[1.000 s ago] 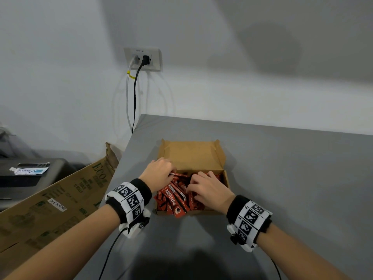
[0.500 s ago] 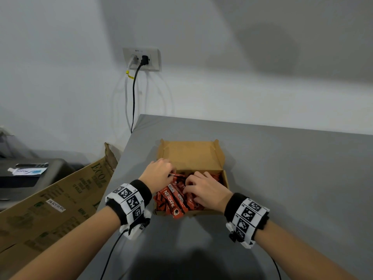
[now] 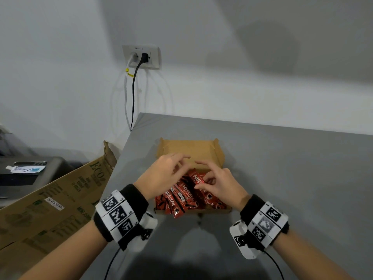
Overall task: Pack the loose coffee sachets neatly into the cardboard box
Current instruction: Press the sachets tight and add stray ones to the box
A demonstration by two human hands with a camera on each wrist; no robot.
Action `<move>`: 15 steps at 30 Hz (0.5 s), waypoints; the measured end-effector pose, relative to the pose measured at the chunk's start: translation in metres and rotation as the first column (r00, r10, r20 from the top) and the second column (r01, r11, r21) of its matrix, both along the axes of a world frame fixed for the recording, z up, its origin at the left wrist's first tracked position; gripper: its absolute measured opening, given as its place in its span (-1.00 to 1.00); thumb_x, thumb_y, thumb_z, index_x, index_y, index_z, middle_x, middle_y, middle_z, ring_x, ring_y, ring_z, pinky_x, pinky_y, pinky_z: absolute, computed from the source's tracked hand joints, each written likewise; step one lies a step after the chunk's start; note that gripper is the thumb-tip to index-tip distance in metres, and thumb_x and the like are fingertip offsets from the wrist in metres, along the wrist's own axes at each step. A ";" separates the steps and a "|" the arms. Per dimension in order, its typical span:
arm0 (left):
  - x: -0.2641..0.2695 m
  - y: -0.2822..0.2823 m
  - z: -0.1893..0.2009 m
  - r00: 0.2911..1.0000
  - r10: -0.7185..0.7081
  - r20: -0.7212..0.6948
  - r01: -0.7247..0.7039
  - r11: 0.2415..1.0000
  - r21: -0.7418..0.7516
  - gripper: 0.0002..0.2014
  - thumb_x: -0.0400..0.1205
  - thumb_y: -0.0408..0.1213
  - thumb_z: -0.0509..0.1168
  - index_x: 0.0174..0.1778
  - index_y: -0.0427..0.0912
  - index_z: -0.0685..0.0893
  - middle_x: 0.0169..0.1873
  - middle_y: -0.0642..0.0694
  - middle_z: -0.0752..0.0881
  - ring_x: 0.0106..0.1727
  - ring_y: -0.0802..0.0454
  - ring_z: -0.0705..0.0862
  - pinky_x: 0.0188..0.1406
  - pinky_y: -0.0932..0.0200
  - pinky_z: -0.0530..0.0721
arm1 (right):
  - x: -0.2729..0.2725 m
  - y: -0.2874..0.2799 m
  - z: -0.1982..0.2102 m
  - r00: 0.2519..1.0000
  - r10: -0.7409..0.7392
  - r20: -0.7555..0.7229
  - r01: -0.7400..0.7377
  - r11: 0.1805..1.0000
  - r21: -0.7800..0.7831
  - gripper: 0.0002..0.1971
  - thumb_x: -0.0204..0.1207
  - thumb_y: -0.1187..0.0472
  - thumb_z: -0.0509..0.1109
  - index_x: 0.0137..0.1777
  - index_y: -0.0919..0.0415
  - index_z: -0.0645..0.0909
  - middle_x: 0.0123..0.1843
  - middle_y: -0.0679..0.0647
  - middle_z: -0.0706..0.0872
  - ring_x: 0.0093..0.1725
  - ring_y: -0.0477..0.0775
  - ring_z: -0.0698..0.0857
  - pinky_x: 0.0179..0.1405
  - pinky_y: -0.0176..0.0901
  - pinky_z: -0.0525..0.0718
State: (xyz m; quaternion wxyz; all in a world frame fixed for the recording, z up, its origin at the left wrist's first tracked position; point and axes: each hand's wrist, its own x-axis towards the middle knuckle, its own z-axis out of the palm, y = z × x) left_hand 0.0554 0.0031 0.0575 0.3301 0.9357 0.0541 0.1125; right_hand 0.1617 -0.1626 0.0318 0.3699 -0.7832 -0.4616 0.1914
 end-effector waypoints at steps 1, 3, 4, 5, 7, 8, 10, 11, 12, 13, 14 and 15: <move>-0.001 -0.008 0.003 0.999 -0.051 -0.012 0.050 0.996 -0.071 -0.69 0.67 -0.13 0.20 0.34 -0.01 0.55 -0.06 0.17 0.65 -0.12 0.30 0.65 -0.02 0.36 0.66 | -0.001 -0.001 -0.002 1.000 0.002 -0.027 -0.002 1.000 0.013 -0.34 0.40 0.14 0.53 0.48 0.01 0.34 -0.37 -0.11 0.67 -0.39 -0.25 0.65 -0.18 -0.42 0.64; 0.000 -0.016 0.000 0.997 -0.079 -0.008 0.079 0.993 -0.085 -0.66 0.62 -0.21 0.30 0.34 0.00 0.57 -0.18 0.23 0.62 -0.19 0.31 0.65 -0.04 0.38 0.67 | -0.002 -0.002 -0.003 0.999 -0.013 -0.037 0.015 0.999 0.044 -0.37 0.40 0.16 0.54 0.43 0.01 0.35 -0.41 -0.05 0.67 -0.39 -0.19 0.63 -0.26 -0.44 0.59; 0.001 -0.016 -0.003 0.998 -0.060 0.005 0.060 0.996 -0.067 -0.65 0.59 -0.25 0.34 0.32 -0.03 0.59 -0.20 0.23 0.61 -0.19 0.30 0.64 -0.03 0.35 0.67 | -0.002 -0.004 -0.002 0.999 -0.022 -0.025 0.023 0.998 0.051 -0.38 0.39 0.16 0.54 0.41 0.04 0.37 -0.41 -0.04 0.67 -0.38 -0.17 0.62 -0.28 -0.45 0.56; 0.002 -0.015 -0.006 0.999 -0.041 0.016 0.041 0.998 -0.045 -0.65 0.57 -0.27 0.37 0.29 -0.05 0.60 -0.18 0.21 0.59 -0.15 0.28 0.63 -0.01 0.33 0.68 | -0.002 -0.005 -0.001 1.000 -0.024 -0.011 0.025 0.998 0.056 -0.40 0.38 0.16 0.55 0.39 0.06 0.38 -0.42 -0.05 0.66 -0.37 -0.19 0.61 -0.29 -0.48 0.53; 0.005 -0.013 -0.008 0.999 -0.042 0.011 0.042 0.999 0.023 -0.69 0.55 -0.20 0.40 0.22 -0.04 0.61 -0.07 0.18 0.57 -0.05 0.27 0.60 0.03 0.33 0.65 | -0.001 -0.008 0.001 1.000 -0.026 0.017 0.025 0.999 0.039 -0.41 0.37 0.16 0.55 0.36 0.10 0.40 -0.43 -0.13 0.61 -0.36 -0.31 0.61 -0.29 -0.54 0.49; 0.008 -0.013 -0.009 0.998 -0.054 -0.018 0.055 0.998 0.029 -0.72 0.55 -0.19 0.40 0.17 -0.05 0.61 -0.06 0.17 0.58 -0.04 0.28 0.60 0.03 0.34 0.64 | 0.000 -0.009 0.000 0.999 -0.028 0.031 0.027 0.999 0.024 -0.43 0.37 0.15 0.55 0.34 0.12 0.41 -0.43 -0.16 0.59 -0.36 -0.34 0.60 -0.29 -0.55 0.47; 0.013 -0.014 -0.010 0.996 -0.054 -0.076 0.050 0.997 -0.054 -0.84 0.55 -0.27 0.40 0.03 -0.10 0.64 -0.15 0.12 0.64 -0.13 0.22 0.66 -0.06 0.32 0.69 | 0.005 -0.011 -0.001 0.996 -0.036 0.086 0.037 0.999 -0.012 -0.50 0.37 0.09 0.54 0.27 0.13 0.47 -0.38 -0.19 0.61 -0.39 -0.30 0.59 -0.28 -0.53 0.49; 0.015 -0.015 -0.011 0.995 -0.033 -0.090 0.026 0.997 -0.076 -0.89 0.55 -0.30 0.40 -0.06 -0.10 0.64 -0.21 0.11 0.65 -0.17 0.18 0.67 -0.10 0.32 0.70 | 0.008 -0.013 -0.001 0.993 -0.036 0.115 0.041 0.998 -0.041 -0.56 0.38 0.05 0.53 0.22 0.14 0.52 -0.31 -0.20 0.64 -0.40 -0.27 0.58 -0.25 -0.50 0.52; 0.017 -0.017 -0.012 0.995 -0.003 -0.098 -0.004 0.997 -0.073 -0.92 0.55 -0.30 0.40 -0.12 -0.08 0.63 -0.23 0.10 0.65 -0.18 0.16 0.67 -0.12 0.31 0.70 | 0.011 -0.015 -0.002 0.991 -0.034 0.131 0.044 0.996 -0.073 -0.63 0.40 0.05 0.51 0.16 0.15 0.59 -0.24 -0.16 0.67 -0.39 -0.27 0.58 -0.20 -0.44 0.56; 0.018 -0.018 -0.014 0.995 0.021 -0.101 -0.028 0.998 -0.063 -0.91 0.55 -0.30 0.40 -0.15 -0.06 0.61 -0.23 0.09 0.65 -0.17 0.16 0.67 -0.11 0.30 0.70 | 0.014 -0.017 -0.002 0.990 -0.027 0.136 0.041 0.994 -0.103 -0.72 0.43 0.08 0.50 0.11 0.16 0.65 -0.19 -0.11 0.70 -0.35 -0.28 0.59 -0.16 -0.39 0.58; 0.017 -0.020 -0.016 0.994 0.035 -0.104 -0.041 0.998 -0.056 -0.90 0.55 -0.28 0.40 -0.15 -0.04 0.60 -0.19 0.08 0.67 -0.14 0.16 0.66 -0.10 0.30 0.70 | 0.017 -0.020 -0.002 0.989 -0.020 0.146 0.039 0.990 -0.132 -0.79 0.47 0.13 0.47 0.07 0.16 0.70 -0.15 -0.05 0.73 -0.30 -0.26 0.61 -0.12 -0.35 0.60; 0.015 -0.022 -0.018 0.994 0.042 -0.102 -0.046 0.998 -0.041 -0.89 0.54 -0.26 0.41 -0.11 -0.05 0.60 -0.14 0.08 0.67 -0.11 0.18 0.65 -0.10 0.32 0.67 | 0.020 -0.024 -0.002 0.986 -0.022 0.166 0.048 0.987 -0.156 -0.83 0.50 0.17 0.45 0.06 0.17 0.72 -0.13 0.00 0.76 -0.25 -0.22 0.63 -0.08 -0.33 0.63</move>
